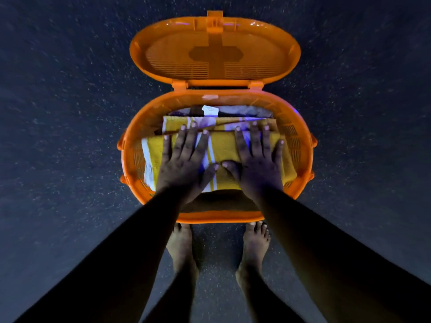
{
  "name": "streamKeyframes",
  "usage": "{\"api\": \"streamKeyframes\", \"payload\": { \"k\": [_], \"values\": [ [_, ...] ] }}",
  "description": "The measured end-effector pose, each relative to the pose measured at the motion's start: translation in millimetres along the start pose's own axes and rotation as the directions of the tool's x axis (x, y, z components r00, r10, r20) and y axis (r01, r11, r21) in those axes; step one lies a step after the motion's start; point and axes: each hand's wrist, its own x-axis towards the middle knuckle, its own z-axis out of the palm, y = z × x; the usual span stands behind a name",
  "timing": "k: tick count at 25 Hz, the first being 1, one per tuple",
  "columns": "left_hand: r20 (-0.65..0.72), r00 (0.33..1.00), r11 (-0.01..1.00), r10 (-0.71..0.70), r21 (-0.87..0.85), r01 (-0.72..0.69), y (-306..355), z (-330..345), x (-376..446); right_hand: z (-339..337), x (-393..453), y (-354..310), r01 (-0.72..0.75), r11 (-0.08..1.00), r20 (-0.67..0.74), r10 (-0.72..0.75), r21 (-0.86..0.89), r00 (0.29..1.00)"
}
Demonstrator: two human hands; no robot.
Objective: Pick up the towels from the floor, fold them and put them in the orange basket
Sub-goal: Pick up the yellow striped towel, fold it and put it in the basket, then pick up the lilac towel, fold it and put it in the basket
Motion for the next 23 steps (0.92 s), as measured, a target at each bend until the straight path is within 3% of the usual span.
{"api": "streamKeyframes", "payload": {
  "k": [6,12,17,23],
  "values": [
    [0.048,0.997,0.997,-0.053,0.063,0.049,-15.8,48.4,21.4,46.0,25.6,10.2,0.025,1.000,-0.019,-0.025,0.000,1.000],
    [0.047,0.997,0.996,-0.064,0.073,0.061,-1.1,19.4,11.0,21.5,13.2,9.8,0.018,1.000,-0.021,-0.018,0.011,1.000],
    [0.047,0.996,0.995,-0.077,0.073,0.074,-13.0,60.8,22.1,59.5,33.4,17.3,0.042,0.999,-0.044,-0.043,-0.009,0.998],
    [0.336,0.932,0.990,-0.138,0.060,0.125,5.8,-32.4,11.5,-19.9,0.5,8.1,-0.066,0.994,0.241,0.043,0.089,0.969]
  ]
}}
